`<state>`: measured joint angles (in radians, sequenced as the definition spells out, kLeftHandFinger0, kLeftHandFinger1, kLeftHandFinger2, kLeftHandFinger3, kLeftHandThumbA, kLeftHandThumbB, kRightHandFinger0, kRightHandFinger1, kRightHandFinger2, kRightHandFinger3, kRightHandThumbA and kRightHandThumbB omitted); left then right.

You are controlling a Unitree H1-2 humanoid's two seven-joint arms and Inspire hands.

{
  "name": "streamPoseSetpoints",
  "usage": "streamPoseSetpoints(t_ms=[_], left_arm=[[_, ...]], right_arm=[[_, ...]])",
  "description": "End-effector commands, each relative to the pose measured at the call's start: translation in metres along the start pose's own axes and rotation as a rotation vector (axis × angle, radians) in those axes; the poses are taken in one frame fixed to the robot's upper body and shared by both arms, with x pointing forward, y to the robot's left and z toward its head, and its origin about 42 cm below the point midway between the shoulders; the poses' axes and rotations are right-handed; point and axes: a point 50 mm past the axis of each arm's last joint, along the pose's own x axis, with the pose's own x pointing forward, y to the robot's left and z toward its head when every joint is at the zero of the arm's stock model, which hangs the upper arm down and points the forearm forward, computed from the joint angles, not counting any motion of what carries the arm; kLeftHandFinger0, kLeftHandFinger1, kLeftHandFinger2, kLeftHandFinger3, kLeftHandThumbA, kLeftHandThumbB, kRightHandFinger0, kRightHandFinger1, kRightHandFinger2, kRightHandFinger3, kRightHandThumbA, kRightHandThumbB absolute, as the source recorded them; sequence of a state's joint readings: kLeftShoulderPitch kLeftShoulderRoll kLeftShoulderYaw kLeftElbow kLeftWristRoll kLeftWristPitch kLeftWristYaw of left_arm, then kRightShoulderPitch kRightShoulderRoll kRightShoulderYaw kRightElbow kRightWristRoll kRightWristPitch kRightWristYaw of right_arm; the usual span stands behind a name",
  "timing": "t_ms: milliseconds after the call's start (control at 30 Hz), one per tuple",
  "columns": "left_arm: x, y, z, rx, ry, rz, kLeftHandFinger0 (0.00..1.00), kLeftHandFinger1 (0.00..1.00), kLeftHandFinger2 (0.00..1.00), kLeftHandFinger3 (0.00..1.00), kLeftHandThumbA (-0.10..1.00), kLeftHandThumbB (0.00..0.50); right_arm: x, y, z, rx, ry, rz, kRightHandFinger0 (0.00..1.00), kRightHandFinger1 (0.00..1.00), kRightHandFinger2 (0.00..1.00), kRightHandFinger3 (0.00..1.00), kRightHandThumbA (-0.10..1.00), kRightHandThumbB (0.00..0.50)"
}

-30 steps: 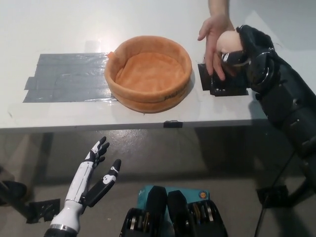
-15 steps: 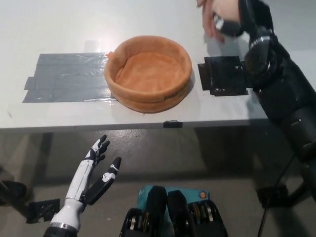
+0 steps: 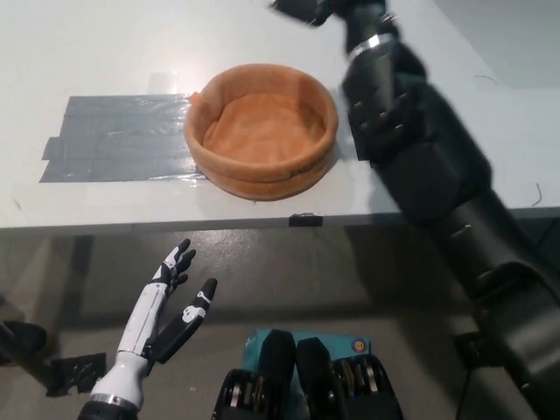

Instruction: A person hands a emotional support dumpling to the robot which it grabs with its right hand and places in the soft place kept infront of it in the centre of the desk

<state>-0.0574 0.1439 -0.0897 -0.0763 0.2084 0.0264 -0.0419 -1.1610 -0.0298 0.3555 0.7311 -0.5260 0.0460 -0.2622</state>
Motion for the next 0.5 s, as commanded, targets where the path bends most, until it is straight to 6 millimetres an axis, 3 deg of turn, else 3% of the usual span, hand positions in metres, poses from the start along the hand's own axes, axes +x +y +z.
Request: streamPoseSetpoints(t_ms=[0, 200, 300, 333, 367, 400, 433, 467], left_arm=[[0.004, 0.004, 0.014, 0.012, -0.053, 0.001, 1.0, 1.0, 1.0, 1.0, 0.7, 0.0], [0.006, 0.005, 0.017, 0.038, -0.062, -0.014, 1.0, 1.0, 1.0, 1.0, 0.63, 0.0], [0.007, 0.005, 0.018, 0.043, -0.067, -0.017, 1.0, 1.0, 1.0, 1.0, 0.63, 0.0], [0.007, 0.005, 0.018, 0.044, -0.068, -0.017, 1.0, 1.0, 1.0, 1.0, 0.63, 0.0], [0.008, 0.005, 0.018, 0.042, -0.068, -0.017, 1.0, 1.0, 1.0, 1.0, 0.63, 0.0], [0.008, 0.006, 0.019, 0.04, -0.068, -0.018, 1.0, 1.0, 1.0, 1.0, 0.63, 0.0], [0.007, 0.005, 0.019, 0.047, -0.071, -0.019, 1.0, 1.0, 1.0, 1.0, 0.63, 0.0], [0.008, 0.006, 0.019, 0.051, -0.073, -0.02, 1.0, 1.0, 1.0, 1.0, 0.62, 0.0]], right_arm=[[0.016, 0.008, 0.011, -0.027, -0.079, -0.008, 0.02, 0.34, 0.81, 0.57, -0.1, 0.206], [0.009, 0.038, -0.011, -0.026, -0.005, 0.12, 0.0, 0.4, 0.83, 0.67, -0.1, 0.22], [0.006, 0.046, -0.018, -0.033, 0.04, 0.162, 0.05, 0.45, 0.84, 0.74, -0.1, 0.233], [0.006, 0.048, -0.021, -0.035, 0.065, 0.203, 0.37, 0.8, 1.0, 1.0, -0.03, 0.239], [0.006, 0.049, -0.022, -0.039, 0.085, 0.24, 0.53, 0.88, 1.0, 1.0, -0.01, 0.242], [0.007, 0.05, -0.024, -0.02, 0.121, 0.324, 0.9, 1.0, 1.0, 1.0, 0.17, 0.262], [0.007, 0.05, -0.027, -0.049, 0.119, 0.385, 1.0, 1.0, 1.0, 1.0, 0.38, 0.321], [0.007, 0.049, -0.027, -0.057, 0.125, 0.404, 1.0, 1.0, 1.0, 1.0, 0.46, 0.366]])
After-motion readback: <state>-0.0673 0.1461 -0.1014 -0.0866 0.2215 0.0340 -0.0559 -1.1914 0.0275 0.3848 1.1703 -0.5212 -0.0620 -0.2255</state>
